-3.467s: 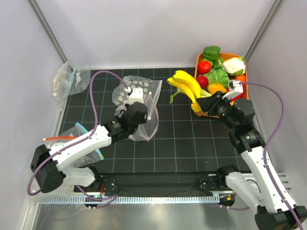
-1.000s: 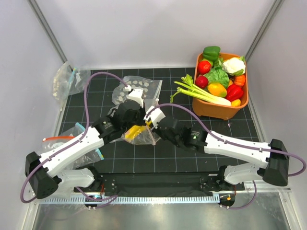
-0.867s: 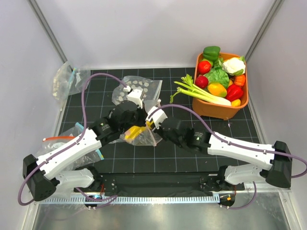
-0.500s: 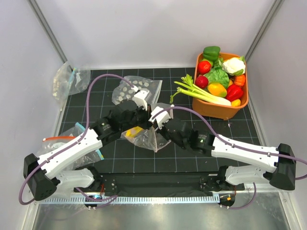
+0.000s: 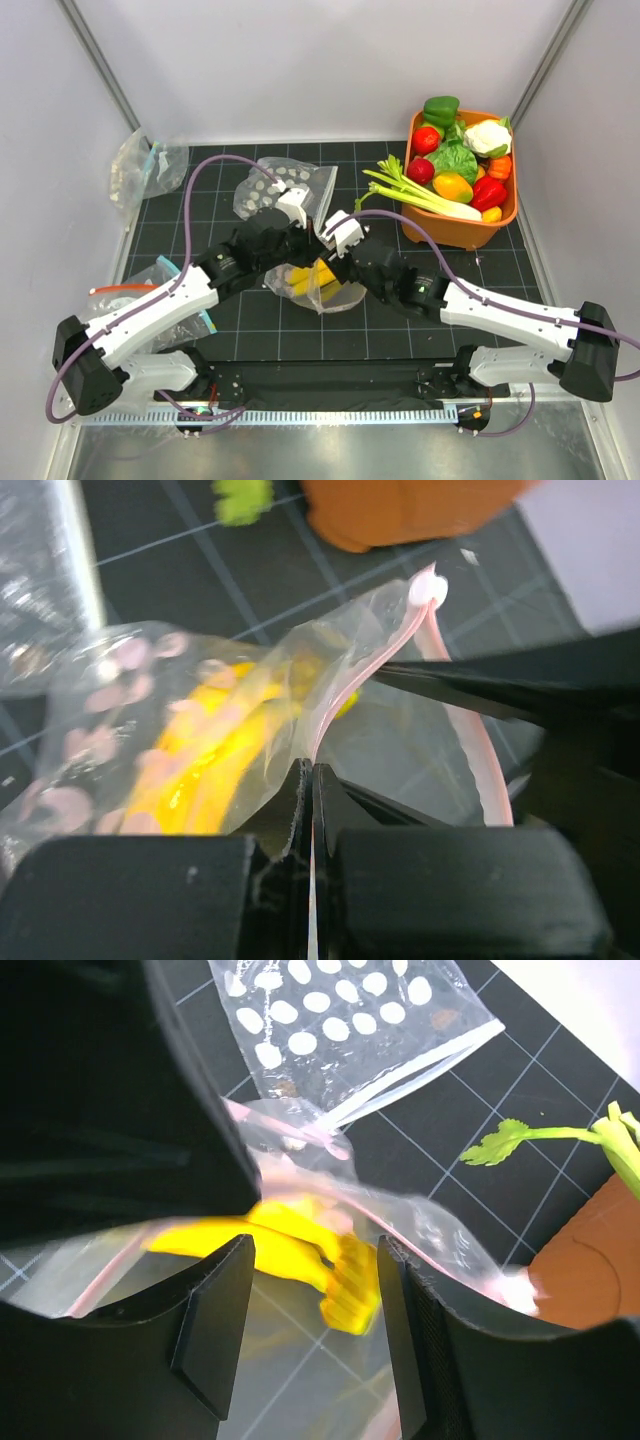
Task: Place the food in the zip-top bag and seal the zipper
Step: Place the fake fruit in the zipper food storage bag, then adjust the zipper food storage bag at the center of the board.
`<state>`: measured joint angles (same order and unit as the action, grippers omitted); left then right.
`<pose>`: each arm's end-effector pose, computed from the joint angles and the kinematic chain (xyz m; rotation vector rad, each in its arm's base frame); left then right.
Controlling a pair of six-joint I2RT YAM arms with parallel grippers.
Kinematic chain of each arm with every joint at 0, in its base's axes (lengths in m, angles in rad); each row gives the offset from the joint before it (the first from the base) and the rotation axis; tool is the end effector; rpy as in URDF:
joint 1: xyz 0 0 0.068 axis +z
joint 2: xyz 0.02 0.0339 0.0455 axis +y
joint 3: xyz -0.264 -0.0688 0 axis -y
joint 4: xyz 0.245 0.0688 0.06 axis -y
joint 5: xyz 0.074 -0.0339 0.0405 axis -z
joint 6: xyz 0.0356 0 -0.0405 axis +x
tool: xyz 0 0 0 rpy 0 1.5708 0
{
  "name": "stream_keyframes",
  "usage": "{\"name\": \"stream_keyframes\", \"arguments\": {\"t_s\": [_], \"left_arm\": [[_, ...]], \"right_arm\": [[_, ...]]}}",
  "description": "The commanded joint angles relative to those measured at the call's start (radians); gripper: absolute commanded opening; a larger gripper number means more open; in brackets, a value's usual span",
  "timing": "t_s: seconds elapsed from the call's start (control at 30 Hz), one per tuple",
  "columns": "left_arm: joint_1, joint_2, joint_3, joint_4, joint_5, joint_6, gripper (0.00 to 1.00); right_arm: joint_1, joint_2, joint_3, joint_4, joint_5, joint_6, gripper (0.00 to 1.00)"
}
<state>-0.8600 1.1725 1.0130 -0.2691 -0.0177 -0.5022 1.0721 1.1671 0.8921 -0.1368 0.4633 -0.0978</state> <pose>0.1758 -0.2032 0.3316 0.3627 2.0727 -0.8368 0.1409 0.2255 0.3051 -0.8125 1.7634 0.1879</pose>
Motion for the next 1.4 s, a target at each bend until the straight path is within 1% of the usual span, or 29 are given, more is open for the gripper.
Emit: {"name": "stream_keyframes", "arguments": {"t_s": [0.0,0.13,0.2,0.27,0.3,0.33,0.37,0.4,0.43,0.53,0.63,0.67,0.7,0.73,0.77,0.9,0.93,0.97,1.0,1.03,1.07,1.1,1.17,1.2,1.23,1.3,1.37], "left_arm": [[0.032,0.010,0.029,-0.041,-0.148,-0.036,0.00],[0.045,0.001,0.025,-0.067,-0.226,-0.058,0.00],[0.050,-0.013,0.024,-0.074,-0.252,-0.065,0.00],[0.052,-0.025,0.013,-0.074,-0.299,-0.075,0.00],[0.050,-0.040,0.010,-0.074,-0.316,-0.078,0.00],[0.050,-0.045,0.006,-0.081,-0.338,-0.082,0.00],[0.052,-0.051,0.001,-0.082,-0.356,-0.085,0.00],[0.052,-0.057,0.001,-0.085,-0.384,-0.090,0.00],[0.052,-0.062,0.001,-0.091,-0.390,-0.091,0.00],[0.052,-0.060,0.002,-0.088,-0.387,-0.090,0.00],[0.052,-0.050,0.004,-0.087,-0.377,-0.090,0.00],[0.052,-0.047,0.004,-0.085,-0.369,-0.088,0.00],[0.052,-0.045,0.006,-0.082,-0.361,-0.085,0.00],[0.052,-0.045,0.004,-0.078,-0.346,-0.081,0.00],[0.050,-0.045,0.004,-0.075,-0.340,-0.078,0.00],[0.050,-0.045,0.012,-0.055,-0.277,-0.058,0.02],[0.050,-0.045,0.016,-0.055,-0.259,-0.053,0.07],[0.046,-0.039,0.021,-0.053,-0.228,-0.047,0.11],[0.042,-0.039,0.024,-0.055,-0.220,-0.041,0.15],[0.029,-0.037,0.032,-0.056,-0.219,-0.036,0.29],[0.020,-0.034,0.035,-0.056,-0.234,-0.024,0.36],[0.009,-0.031,0.038,-0.061,-0.251,-0.016,0.48],[-0.030,-0.030,0.055,-0.070,-0.286,0.011,0.55],[-0.045,-0.031,0.059,-0.077,-0.330,0.020,0.57],[-0.083,-0.034,0.064,-0.078,-0.355,0.031,0.59],[-0.118,-0.037,0.068,-0.078,-0.436,0.057,0.61],[-0.157,-0.036,0.078,-0.084,-0.475,0.070,0.61]], "right_arm": [[-0.003,-0.029,0.024,0.042,0.009,0.036,0.60],[-0.003,-0.050,0.028,0.026,-0.031,0.055,0.60],[-0.003,-0.061,0.033,0.014,-0.019,0.070,0.60],[-0.004,-0.064,0.054,-0.024,0.017,0.096,0.60],[-0.004,-0.057,0.067,-0.050,0.078,0.140,0.60],[-0.008,-0.049,0.112,-0.085,0.104,0.208,0.60],[-0.008,-0.037,0.135,-0.165,0.127,0.240,0.59],[-0.008,-0.014,0.157,-0.196,0.152,0.271,0.59],[-0.008,-0.001,0.186,-0.222,0.181,0.327,0.59],[-0.009,0.051,0.205,-0.254,0.234,0.372,0.61],[-0.011,0.120,0.235,-0.274,0.219,0.395,0.59],[-0.011,0.134,0.240,-0.270,0.181,0.402,0.51],[-0.011,0.141,0.242,-0.262,0.160,0.405,0.42],[-0.012,0.150,0.243,-0.258,0.141,0.415,0.21],[-0.012,0.161,0.246,-0.254,0.121,0.423,0.17],[-0.012,0.158,0.248,-0.254,0.094,0.435,0.17],[-0.012,0.154,0.245,-0.250,0.092,0.432,0.08],[-0.015,0.143,0.242,-0.251,0.095,0.431,0.01],[-0.015,0.134,0.238,-0.248,0.106,0.432,0.01],[-0.017,0.122,0.219,-0.224,0.106,0.432,0.01],[-0.023,0.105,0.205,-0.206,0.106,0.434,0.01],[-0.029,0.073,0.176,-0.189,0.095,0.438,0.01],[-0.043,0.039,0.150,-0.146,0.074,0.452,0.01],[-0.063,0.007,0.124,-0.133,0.061,0.458,0.01],[-0.070,-0.009,0.110,-0.104,0.034,0.467,0.01],[-0.092,-0.044,0.065,-0.064,-0.004,0.469,0.01],[-0.095,-0.082,0.047,-0.026,-0.035,0.472,0.01]]}}
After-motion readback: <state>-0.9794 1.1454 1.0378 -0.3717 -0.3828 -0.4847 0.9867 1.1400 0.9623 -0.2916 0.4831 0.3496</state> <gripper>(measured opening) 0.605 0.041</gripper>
